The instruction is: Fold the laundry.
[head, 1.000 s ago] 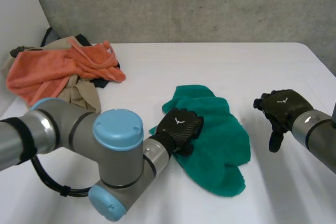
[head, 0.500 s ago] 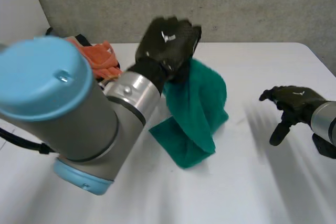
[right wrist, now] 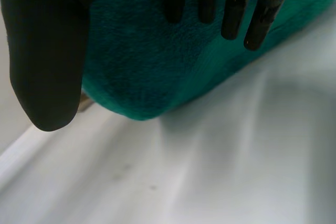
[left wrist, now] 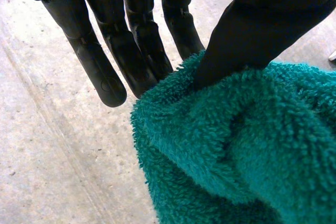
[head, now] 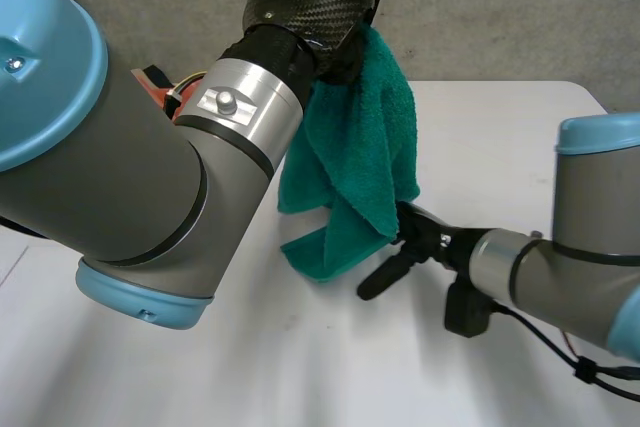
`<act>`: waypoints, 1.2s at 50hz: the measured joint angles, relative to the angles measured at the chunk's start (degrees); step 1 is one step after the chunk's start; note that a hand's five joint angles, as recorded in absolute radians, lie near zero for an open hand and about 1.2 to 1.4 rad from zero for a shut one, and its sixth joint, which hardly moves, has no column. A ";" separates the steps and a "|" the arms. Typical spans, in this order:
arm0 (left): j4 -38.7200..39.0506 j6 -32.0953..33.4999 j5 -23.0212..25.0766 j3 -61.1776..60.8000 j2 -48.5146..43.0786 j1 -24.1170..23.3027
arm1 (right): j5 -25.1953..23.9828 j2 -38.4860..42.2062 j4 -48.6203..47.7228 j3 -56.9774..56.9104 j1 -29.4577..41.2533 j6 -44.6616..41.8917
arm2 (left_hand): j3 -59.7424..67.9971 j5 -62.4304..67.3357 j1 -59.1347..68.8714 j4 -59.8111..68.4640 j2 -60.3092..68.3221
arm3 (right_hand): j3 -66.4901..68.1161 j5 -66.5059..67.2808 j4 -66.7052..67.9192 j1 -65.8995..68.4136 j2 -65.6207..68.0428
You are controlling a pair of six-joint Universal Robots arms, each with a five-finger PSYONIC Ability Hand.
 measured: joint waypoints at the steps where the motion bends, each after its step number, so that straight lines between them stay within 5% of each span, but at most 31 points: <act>1: -0.01 0.08 -0.29 0.08 0.02 -0.08 | 0.15 0.66 -0.60 -1.16 1.55 1.54 | 0.00 0.00 0.00 0.00 0.00 | 0.00 0.00 0.00 0.00 0.00; 17: -0.28 0.30 -2.72 0.05 1.04 -1.65 | 5.19 7.27 -4.24 -12.47 10.49 9.45 | 0.00 -0.02 0.00 0.00 0.00 | 0.05 0.00 0.01 0.04 0.05; 22: -0.28 0.26 -3.07 0.11 1.25 -1.84 | 5.70 9.10 -7.37 -14.56 11.39 14.00 | 0.00 -0.02 0.00 0.01 0.00 | 15.32 12.33 13.01 13.53 14.42; 23: -0.28 0.25 -3.09 0.11 1.25 -1.83 | 5.75 9.28 -7.93 -14.69 11.42 14.70 | 0.00 -0.02 0.00 0.01 0.00 | 38.09 35.29 36.96 34.35 37.95; 25: -0.28 0.24 -3.17 0.11 1.27 -1.81 | 5.97 9.44 -8.87 -14.74 11.43 15.70 | 0.00 -0.02 0.01 0.01 0.00 | 47.67 45.04 46.65 41.46 47.68; 29: -0.28 0.23 -3.62 0.08 1.54 -1.66 | 7.29 9.12 -10.78 -14.23 11.05 16.74 | 0.00 -0.02 0.01 0.04 0.00 | 54.06 51.73 53.16 45.66 53.84; 37: -0.28 0.28 -4.84 -0.31 3.33 -0.86 | 13.06 3.11 -11.99 -10.80 4.45 10.48 | 0.05 -0.02 0.00 0.20 0.00 | 55.18 53.31 54.41 46.08 54.27; 45: -0.28 0.18 -5.28 -2.62 6.93 2.53 | 16.64 -4.85 -11.37 -14.71 -9.96 -8.29 | 0.05 -0.02 0.01 0.21 0.05 | 55.18 53.31 54.42 46.10 54.28; 60: -0.79 0.31 -5.02 -12.17 2.15 4.40 | 6.80 1.70 -2.14 -24.50 -7.51 -19.64 | 0.05 -0.02 0.01 0.22 0.06 | 55.18 53.31 54.44 46.10 54.28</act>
